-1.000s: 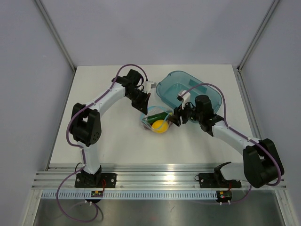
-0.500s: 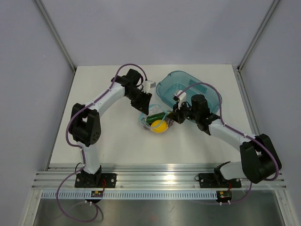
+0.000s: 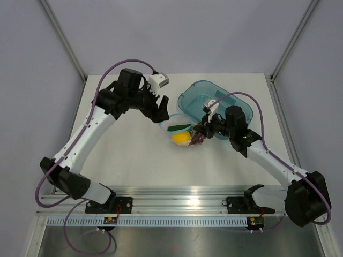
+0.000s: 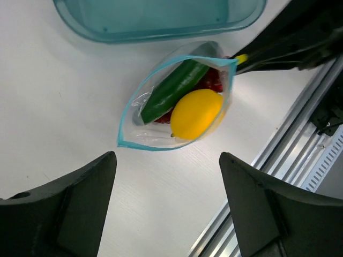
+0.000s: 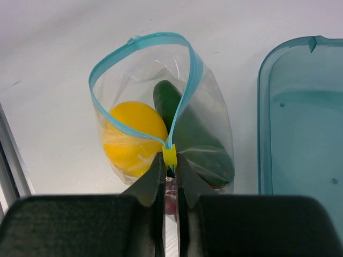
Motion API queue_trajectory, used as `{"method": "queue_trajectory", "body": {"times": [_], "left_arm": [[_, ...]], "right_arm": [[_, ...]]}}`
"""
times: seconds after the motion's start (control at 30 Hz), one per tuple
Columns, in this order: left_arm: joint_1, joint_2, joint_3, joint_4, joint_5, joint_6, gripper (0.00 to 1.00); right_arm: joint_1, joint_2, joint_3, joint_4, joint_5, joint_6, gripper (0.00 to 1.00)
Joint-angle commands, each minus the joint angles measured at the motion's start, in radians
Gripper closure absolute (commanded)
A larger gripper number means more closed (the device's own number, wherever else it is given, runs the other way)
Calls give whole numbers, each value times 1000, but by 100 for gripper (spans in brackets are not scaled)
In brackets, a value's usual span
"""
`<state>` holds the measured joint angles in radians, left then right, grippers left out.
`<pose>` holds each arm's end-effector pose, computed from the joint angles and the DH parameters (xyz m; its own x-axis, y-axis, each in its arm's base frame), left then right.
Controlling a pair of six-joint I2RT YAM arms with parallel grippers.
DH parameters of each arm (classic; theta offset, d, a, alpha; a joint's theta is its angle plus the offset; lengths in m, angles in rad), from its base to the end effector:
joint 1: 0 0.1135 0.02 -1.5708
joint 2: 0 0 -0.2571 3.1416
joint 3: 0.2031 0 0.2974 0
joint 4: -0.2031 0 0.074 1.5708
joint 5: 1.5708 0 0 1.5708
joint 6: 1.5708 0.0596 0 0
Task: Place the food in the zip-top bag and seal the zipper
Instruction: Zip the zipper food storage bag at the center of the board.
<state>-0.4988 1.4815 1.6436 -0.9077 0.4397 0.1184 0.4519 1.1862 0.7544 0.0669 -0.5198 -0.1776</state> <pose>0.3118 -0.1987 0.3890 -0.5080 0.3985 -0.7637 0.7729 0.6022 -0.2000 0.2845 0.1710 0.2395 -0.1753 -0.2555 -0.9508 -0.8406 0.5416 0.0094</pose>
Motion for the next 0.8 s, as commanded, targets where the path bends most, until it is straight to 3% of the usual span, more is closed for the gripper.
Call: {"method": "queue_trajectory", "body": {"times": [0.0,0.1,0.37,0.77], "left_arm": [[-92,-10,-5,26,13,24,21],[-162,28,-19,27,-71,21,26],[-205,111,-44,108,-93,6,42],[-230,203,-70,112,63,6,46]], "right_arm": [[7,-49,42,2,-40,-5,100],[7,-63,33,10,-42,9,100],[7,-97,22,-18,-48,6,100],[7,-80,28,-33,-68,7,100]]}}
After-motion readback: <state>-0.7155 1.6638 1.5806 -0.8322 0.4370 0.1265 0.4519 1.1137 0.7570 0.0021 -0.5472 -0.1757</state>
